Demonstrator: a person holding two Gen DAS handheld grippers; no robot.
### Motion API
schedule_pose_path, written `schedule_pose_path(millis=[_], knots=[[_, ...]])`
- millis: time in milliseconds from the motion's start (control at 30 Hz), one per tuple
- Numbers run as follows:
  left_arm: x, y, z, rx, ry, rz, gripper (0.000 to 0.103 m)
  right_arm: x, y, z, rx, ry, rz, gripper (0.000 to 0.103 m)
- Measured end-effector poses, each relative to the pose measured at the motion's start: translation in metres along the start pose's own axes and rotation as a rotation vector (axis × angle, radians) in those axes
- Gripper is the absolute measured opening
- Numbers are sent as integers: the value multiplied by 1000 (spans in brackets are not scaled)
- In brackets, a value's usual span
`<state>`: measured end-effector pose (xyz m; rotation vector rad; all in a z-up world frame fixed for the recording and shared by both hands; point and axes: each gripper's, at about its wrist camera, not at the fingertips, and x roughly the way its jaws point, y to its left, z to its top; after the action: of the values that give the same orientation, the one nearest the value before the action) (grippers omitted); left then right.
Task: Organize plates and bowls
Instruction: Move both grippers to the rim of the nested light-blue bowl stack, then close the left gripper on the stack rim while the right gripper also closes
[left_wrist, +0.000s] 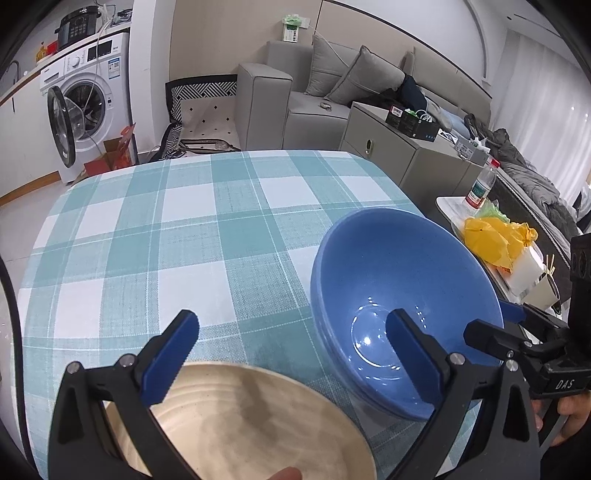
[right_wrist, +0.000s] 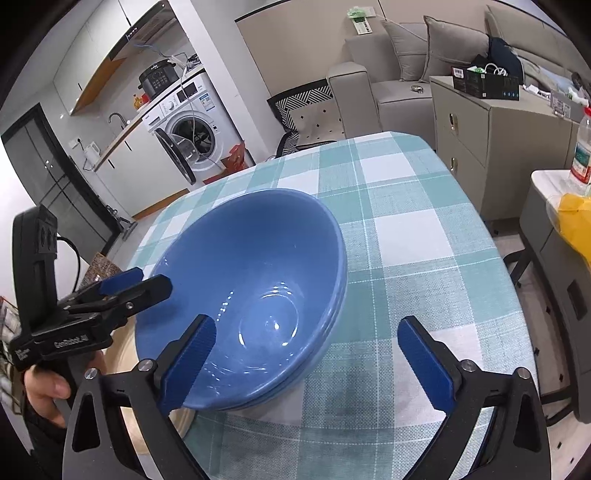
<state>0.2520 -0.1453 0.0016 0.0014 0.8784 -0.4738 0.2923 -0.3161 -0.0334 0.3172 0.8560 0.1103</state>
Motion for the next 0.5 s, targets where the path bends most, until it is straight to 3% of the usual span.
schedule_pose_path(millis=[100, 167, 267, 333, 500], knots=[[1, 0, -2, 11, -2, -8, 90, 3, 0, 0, 1, 12, 4, 85], [4, -1, -2, 17, 13, -8, 88, 4, -1, -1, 6, 18, 2, 82], [5, -3, -3, 25, 7, -16, 83, 9, -7, 0, 47, 43, 18, 68], [6, -4, -3, 27, 19, -32, 71, 13, -11, 0, 70, 65, 28, 66], [8, -5, -4, 26, 33, -57, 59, 13, -11, -1, 72, 58, 30, 66]])
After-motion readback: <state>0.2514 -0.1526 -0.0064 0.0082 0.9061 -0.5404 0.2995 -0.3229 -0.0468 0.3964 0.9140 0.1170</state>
